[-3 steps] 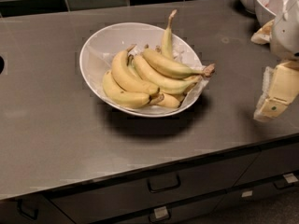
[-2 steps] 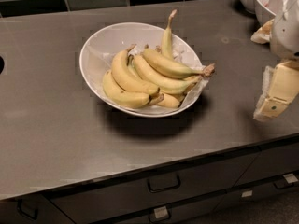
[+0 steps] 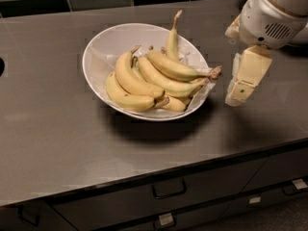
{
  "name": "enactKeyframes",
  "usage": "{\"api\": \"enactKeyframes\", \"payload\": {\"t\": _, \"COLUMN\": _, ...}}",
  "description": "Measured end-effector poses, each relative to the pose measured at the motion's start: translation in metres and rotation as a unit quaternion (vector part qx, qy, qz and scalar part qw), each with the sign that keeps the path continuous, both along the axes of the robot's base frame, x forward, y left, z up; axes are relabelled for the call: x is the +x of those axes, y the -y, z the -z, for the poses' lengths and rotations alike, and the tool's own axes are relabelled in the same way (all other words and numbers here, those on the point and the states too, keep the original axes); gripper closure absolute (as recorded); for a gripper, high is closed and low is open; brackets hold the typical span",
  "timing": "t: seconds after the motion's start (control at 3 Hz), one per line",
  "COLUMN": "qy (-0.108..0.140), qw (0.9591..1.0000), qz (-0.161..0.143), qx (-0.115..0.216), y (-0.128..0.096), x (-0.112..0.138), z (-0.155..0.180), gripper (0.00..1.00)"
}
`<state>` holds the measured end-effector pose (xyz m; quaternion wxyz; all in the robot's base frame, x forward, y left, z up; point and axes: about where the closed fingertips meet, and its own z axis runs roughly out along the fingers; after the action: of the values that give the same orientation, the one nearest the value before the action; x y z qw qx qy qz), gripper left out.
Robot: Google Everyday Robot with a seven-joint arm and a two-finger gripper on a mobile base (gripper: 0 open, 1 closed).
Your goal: Pick banana from white bowl
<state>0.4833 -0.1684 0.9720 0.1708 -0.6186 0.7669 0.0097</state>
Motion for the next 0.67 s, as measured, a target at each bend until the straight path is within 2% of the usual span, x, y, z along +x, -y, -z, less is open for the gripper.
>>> {"api": "enactKeyframes", "payload": {"t": 0.33, "qy": -0.008, "qw": 0.9987, "qz": 0.016, "qx": 0.049, "y": -0.0196, "x": 0.0251, "z": 0.0089, "gripper": 0.0}}
{"api": "enactKeyframes", "payload": {"t": 0.67, "qy": -0.005, "qw": 0.9989, "qz": 0.014, "qx": 0.045, "y": -0.0278, "x": 0.026, "z": 0.0076, "gripper": 0.0}}
